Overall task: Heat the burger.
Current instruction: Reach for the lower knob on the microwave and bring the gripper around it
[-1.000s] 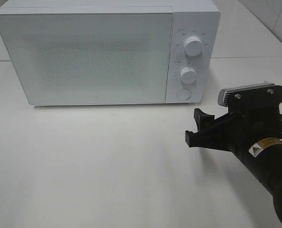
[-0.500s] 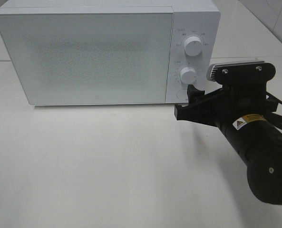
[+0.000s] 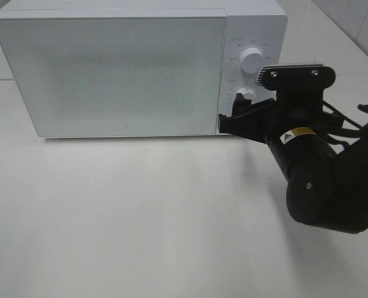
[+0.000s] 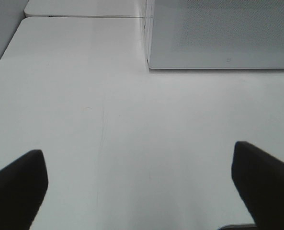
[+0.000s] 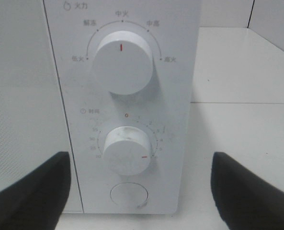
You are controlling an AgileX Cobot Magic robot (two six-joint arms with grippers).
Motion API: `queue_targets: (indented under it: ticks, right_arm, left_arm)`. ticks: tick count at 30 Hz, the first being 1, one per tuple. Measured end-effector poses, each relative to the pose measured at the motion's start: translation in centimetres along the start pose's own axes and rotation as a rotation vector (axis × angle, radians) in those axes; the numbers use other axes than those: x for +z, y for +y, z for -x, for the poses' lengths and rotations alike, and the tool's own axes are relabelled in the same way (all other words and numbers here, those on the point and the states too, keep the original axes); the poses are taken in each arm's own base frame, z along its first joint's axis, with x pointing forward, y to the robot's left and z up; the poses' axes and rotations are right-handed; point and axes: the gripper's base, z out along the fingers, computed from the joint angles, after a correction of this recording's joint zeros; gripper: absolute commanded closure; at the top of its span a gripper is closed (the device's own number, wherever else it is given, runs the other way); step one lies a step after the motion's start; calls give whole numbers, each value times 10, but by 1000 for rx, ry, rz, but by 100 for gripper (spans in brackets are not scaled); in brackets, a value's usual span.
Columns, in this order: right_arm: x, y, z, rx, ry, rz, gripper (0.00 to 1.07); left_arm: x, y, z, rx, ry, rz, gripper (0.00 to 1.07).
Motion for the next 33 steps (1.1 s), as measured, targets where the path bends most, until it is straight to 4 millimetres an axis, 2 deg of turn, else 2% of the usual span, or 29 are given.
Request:
queue_targets:
  ticks: [6, 11, 13, 33]
  right_arm:
    - [14, 11, -5, 1, -2, 1, 31]
    - [24, 10, -5, 5, -7, -15, 31]
    - [34, 9, -8, -2, -6, -21, 31]
    - [62, 16, -17, -10, 5, -7, 31]
  left_arm:
    - [0, 0, 0, 0, 0, 0, 8]
    - [0, 0, 0, 0, 0, 0, 8]
    - [0, 0, 0, 0, 0, 0, 8]
    - [0, 0, 0, 0, 0, 0, 8]
